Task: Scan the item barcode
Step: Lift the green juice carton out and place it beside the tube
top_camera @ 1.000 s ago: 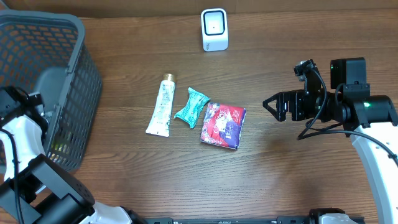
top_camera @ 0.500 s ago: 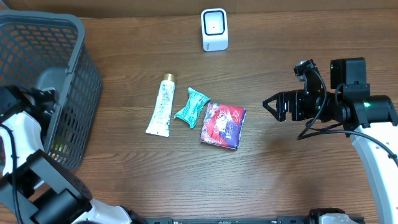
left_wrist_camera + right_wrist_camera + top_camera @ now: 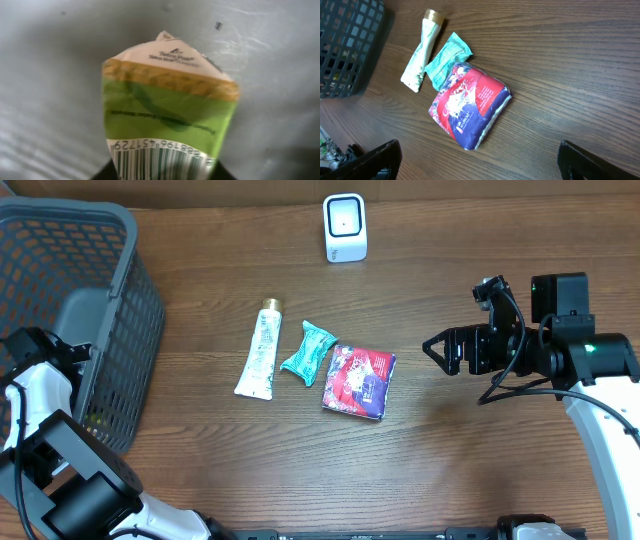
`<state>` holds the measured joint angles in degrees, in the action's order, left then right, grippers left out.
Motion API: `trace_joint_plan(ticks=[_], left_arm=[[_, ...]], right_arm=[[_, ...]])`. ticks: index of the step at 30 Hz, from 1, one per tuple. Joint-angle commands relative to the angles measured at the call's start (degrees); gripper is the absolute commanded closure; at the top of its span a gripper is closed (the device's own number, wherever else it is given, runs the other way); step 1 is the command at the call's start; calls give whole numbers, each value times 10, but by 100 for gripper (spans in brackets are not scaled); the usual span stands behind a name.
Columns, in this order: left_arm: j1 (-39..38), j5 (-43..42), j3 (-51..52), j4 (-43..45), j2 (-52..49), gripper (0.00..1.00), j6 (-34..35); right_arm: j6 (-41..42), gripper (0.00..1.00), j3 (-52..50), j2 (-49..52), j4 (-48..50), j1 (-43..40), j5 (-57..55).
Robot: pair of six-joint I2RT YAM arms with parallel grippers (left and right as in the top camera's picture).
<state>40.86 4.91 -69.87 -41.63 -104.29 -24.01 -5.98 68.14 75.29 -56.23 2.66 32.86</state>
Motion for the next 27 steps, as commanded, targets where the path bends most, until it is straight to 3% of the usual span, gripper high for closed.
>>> trace_joint_plan(ticks=[1, 3, 6, 15, 21, 27], left_arm=[[-4, 9, -11, -3, -6, 89, 3], [-4, 13, -33, -15, -6, 96, 12], [-4, 12, -87, -45, -6, 96, 31], [-32, -13, -375, -150, -6, 96, 93], [-100, -57, -568, -217, -5, 96, 136], [-228, -94, -677, -273, 6, 96, 159]], right_arm=[[2, 0, 13, -1, 2, -2, 7], [2, 0, 13, -1, 2, -2, 7], [2, 0, 13, -1, 2, -2, 7], [2, 0, 13, -1, 2, -2, 7], [2, 0, 13, -1, 2, -2, 7], [2, 0, 13, -1, 2, -2, 7]])
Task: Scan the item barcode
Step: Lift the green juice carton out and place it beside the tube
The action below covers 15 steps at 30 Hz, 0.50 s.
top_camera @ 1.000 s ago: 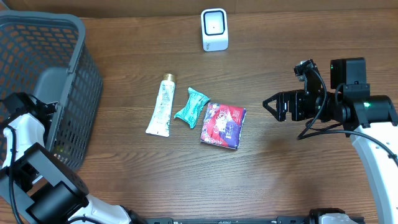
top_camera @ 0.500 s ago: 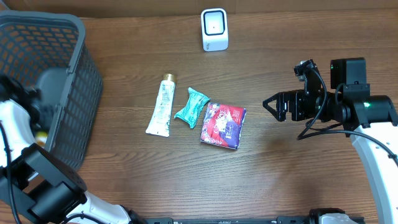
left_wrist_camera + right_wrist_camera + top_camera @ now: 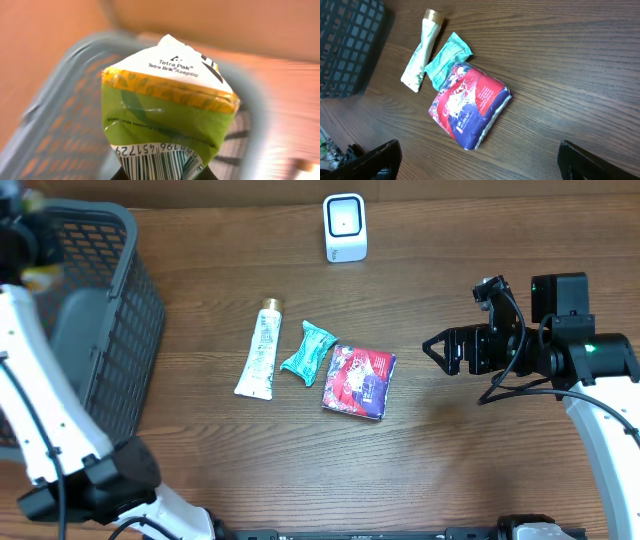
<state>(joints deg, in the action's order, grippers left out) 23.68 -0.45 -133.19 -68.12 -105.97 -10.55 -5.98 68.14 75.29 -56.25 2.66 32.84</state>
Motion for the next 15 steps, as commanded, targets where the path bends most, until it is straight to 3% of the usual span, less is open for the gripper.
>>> trace_joint_plan(ticks=[1, 10, 15], left_arm=[[-85, -41, -49, -13, 27, 96, 25], [-356, -5, -31, -133, 7, 94, 6], [-418, 2, 47, -159, -29, 92, 99]], right_arm=[[2, 0, 13, -1, 2, -2, 7], [2, 0, 13, -1, 2, -2, 7], [2, 0, 13, -1, 2, -2, 7]])
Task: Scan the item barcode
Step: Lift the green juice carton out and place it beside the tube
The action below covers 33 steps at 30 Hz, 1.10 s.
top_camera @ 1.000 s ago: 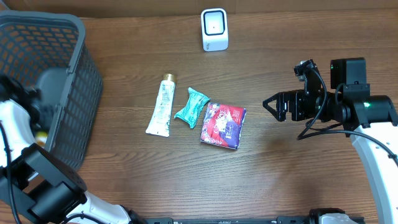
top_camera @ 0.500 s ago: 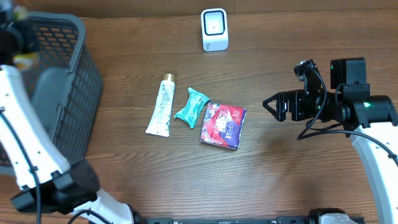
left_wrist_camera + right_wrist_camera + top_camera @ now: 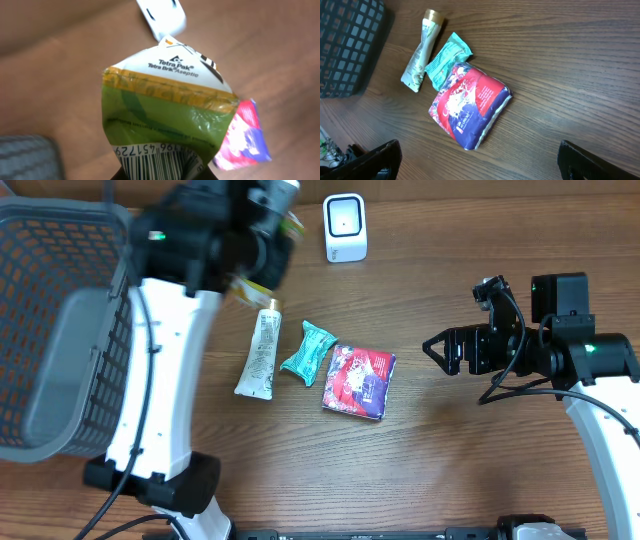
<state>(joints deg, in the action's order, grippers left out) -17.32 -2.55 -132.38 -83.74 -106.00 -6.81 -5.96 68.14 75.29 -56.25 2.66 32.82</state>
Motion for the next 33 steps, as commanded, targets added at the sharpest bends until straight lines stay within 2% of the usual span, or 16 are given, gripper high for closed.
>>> trace_joint_plan(ticks=[1, 4, 9, 13, 17, 18, 20, 21, 22, 23, 33], left_arm=[[-15, 23, 66, -4, -37, 92, 82], [-22, 19, 141, 9, -65, 92, 152], [-23, -1, 256, 67, -120, 91, 176], [-23, 3, 286, 105, -158, 90, 178], [-22, 19, 287, 130, -189, 84, 195], [-22, 21, 287, 133, -193, 81, 196], [-22, 32, 287, 134, -193, 64, 200], [-22, 32, 287, 135, -191, 45, 200], [-22, 32, 284, 134, -189, 18, 200], [-22, 31, 280, 132, -188, 0, 200], [-23, 29, 156, 31, -129, 1, 197]], right_arm=[[2, 0, 13, -1, 2, -2, 7], [2, 0, 13, -1, 2, -2, 7], [2, 0, 13, -1, 2, -2, 7], [2, 0, 13, -1, 2, -2, 7], [2, 0, 13, -1, 2, -2, 7], [2, 0, 13, -1, 2, -2, 7], [2, 0, 13, -1, 2, -2, 7], [2, 0, 13, -1, 2, -2, 7], [2, 0, 13, -1, 2, -2, 7], [2, 0, 13, -1, 2, -2, 7], [2, 0, 13, -1, 2, -2, 7]])
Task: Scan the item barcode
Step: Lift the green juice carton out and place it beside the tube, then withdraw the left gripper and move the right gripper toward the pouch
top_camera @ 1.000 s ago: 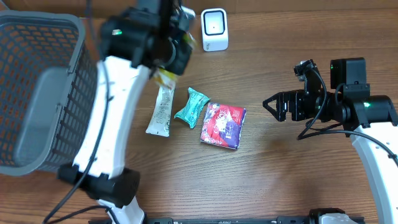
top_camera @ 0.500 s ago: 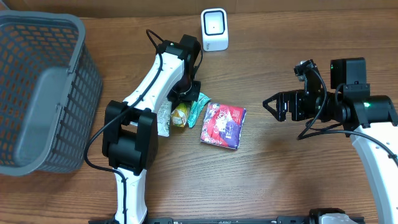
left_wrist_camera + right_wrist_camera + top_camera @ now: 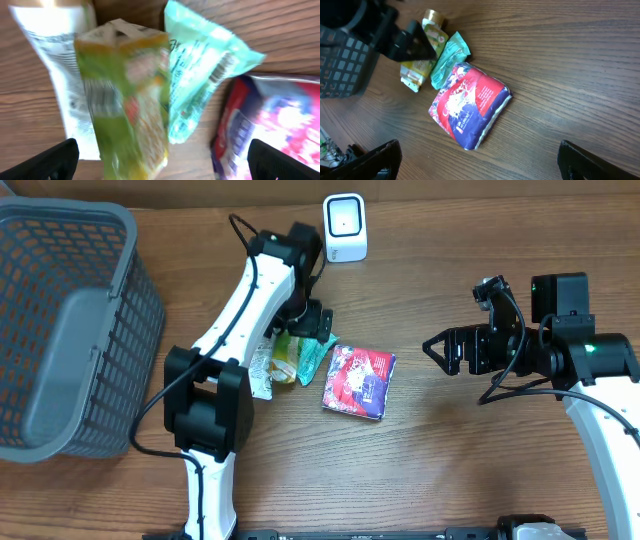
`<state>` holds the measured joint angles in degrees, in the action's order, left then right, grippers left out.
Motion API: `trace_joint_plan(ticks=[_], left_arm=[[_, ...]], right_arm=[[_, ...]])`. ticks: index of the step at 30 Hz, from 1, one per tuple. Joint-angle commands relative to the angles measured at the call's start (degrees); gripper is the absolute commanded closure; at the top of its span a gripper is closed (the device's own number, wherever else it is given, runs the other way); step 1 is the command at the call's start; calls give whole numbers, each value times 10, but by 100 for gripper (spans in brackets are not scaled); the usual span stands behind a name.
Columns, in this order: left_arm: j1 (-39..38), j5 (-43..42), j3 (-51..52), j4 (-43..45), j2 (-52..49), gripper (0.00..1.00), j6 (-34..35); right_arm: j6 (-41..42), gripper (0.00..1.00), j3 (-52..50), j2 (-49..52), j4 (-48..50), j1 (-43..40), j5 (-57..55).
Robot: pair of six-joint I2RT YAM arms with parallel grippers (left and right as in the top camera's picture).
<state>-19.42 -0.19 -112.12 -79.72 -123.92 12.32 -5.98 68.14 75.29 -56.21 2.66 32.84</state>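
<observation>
The green and yellow Tetra Pak carton lies on the table between a white tube and a teal packet; it looks blurred in the left wrist view. My left gripper hangs open just above it, fingers wide apart, holding nothing. The white barcode scanner stands at the back of the table. My right gripper stands open at the right, away from the items.
A red and purple pouch lies right of the teal packet and shows in the right wrist view. A grey mesh basket fills the left side. Bare wood lies between the pouch and my right gripper.
My left gripper held the carton up near the scanner; now it is open low over the row of items, and the carton lies between the tube and the teal packet. The right arm is unchanged.
My left gripper was shut on the carton inside the basket. Then it held the carton above the basket's rim, then in front of the scanner. Now the carton is released on the table among the other items. My right arm stayed still throughout.
</observation>
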Motion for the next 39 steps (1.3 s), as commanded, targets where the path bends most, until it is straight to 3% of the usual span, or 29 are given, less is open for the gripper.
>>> trace_joint_plan(ticks=[1, 6, 10, 20, 23, 33, 39], left_arm=[[-2, 6, -56, -11, 64, 1, 5], [-2, 6, -73, -2, 153, 0, 6], [-2, 8, -73, -2, 211, 0, 3], [8, 26, -31, -16, 230, 0, 18], [20, 33, 4, 2, 231, 0, 49], [47, 102, 49, 5, 234, 0, 72], [66, 102, 68, -1, 250, 1, 14]], right_arm=[[2, 0, 13, -1, 1, -2, 7], [7, 0, 13, -1, 1, -2, 12], [58, 0, 13, -1, -1, -2, 39], [63, 0, 13, 2, 73, 3, 116], [71, 0, 13, 8, 67, 28, 69], [230, 0, 13, 48, 60, 190, -223], [242, 0, 13, 92, 78, 245, -239]])
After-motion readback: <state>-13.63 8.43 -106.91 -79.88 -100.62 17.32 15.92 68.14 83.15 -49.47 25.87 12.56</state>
